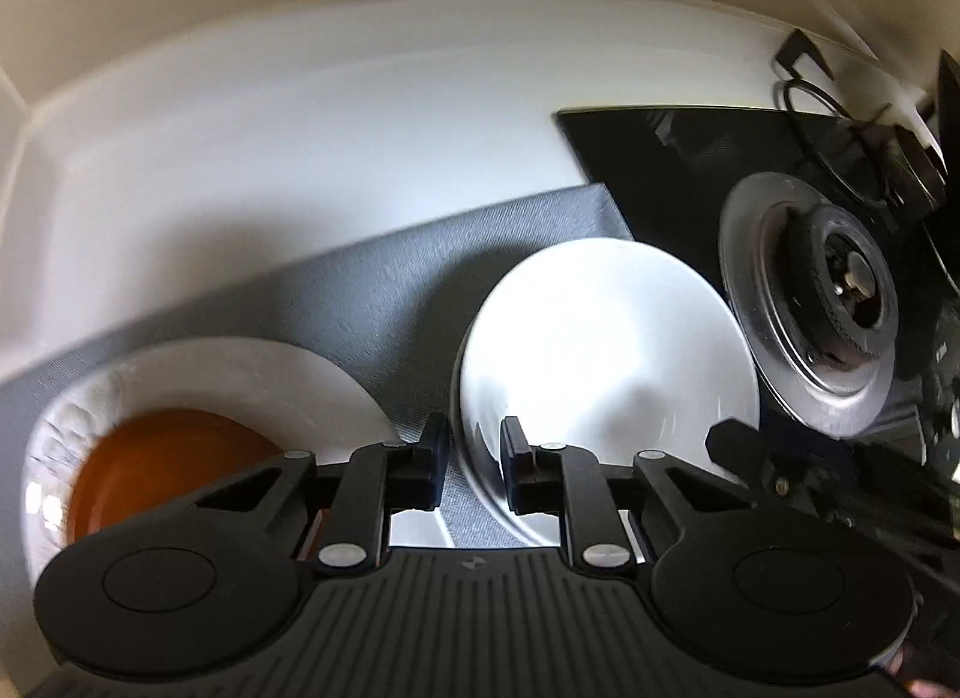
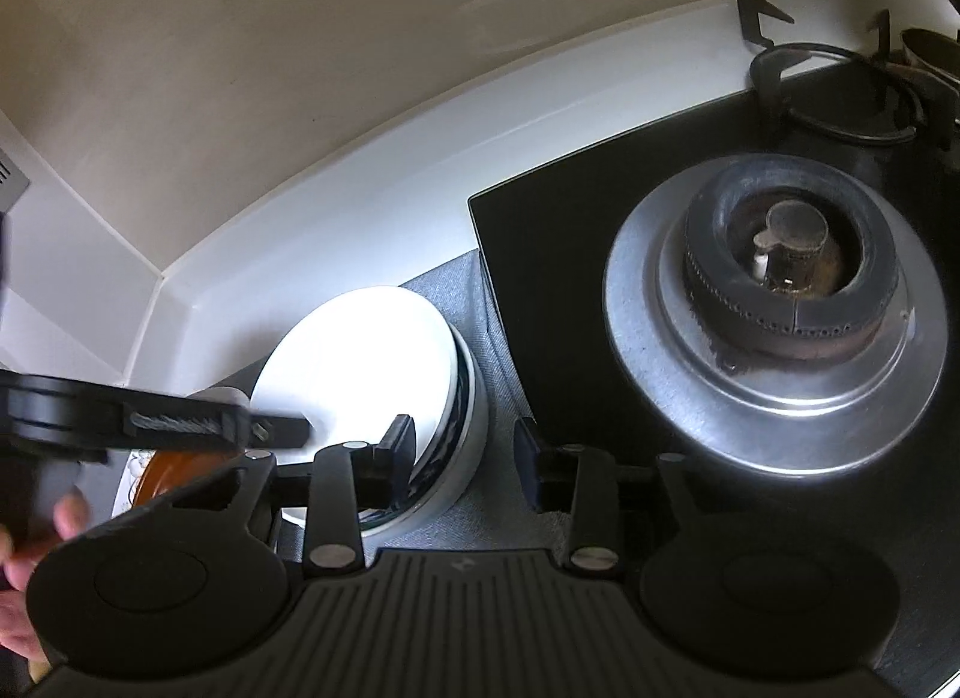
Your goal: Organize plates and bowls
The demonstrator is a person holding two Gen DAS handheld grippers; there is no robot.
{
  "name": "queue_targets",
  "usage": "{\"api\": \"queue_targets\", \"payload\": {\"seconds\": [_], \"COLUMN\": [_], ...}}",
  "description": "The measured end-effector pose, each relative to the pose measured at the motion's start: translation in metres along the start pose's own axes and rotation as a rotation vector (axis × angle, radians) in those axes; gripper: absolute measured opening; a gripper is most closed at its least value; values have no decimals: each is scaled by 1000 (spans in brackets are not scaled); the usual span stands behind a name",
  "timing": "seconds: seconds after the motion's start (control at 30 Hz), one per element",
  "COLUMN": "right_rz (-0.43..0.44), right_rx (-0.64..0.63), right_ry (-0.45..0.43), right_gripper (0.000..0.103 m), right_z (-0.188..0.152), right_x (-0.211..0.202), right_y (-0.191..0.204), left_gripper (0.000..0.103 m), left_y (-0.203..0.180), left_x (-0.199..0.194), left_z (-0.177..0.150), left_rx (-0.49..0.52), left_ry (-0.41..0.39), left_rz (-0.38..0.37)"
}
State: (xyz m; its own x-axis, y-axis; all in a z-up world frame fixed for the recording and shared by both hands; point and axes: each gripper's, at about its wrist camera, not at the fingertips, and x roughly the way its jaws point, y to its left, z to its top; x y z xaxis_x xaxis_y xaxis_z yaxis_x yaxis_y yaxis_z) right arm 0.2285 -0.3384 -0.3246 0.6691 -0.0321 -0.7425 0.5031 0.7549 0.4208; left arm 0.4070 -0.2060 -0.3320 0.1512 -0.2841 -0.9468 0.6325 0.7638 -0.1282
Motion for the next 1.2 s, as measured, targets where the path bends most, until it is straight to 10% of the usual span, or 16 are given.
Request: {"api": "queue_targets", "payload": {"seconds": [0.43, 0.73, 0.8, 1.2], "right_rz": [-26, -4, -21, 37], "right_rx": [-53, -39, -33, 29], "right_ry": [64, 108, 89, 88], "right_gripper": [26, 44, 31, 25], "right_z": [-5, -3, -5, -16], "right_x": [1, 12, 12, -11], "right_y": [8, 5, 3, -7], "left_gripper": [20, 28, 27, 22], "left_y": [-4, -7, -6, -2], "left_x": [-2, 9, 8, -15], "left_z": [-26, -22, -23, -41], "left_rx": [-42, -59, -68, -123], "left_ry": [38, 30, 31, 17], "left_rz": [-43, -51, -55, -77]}}
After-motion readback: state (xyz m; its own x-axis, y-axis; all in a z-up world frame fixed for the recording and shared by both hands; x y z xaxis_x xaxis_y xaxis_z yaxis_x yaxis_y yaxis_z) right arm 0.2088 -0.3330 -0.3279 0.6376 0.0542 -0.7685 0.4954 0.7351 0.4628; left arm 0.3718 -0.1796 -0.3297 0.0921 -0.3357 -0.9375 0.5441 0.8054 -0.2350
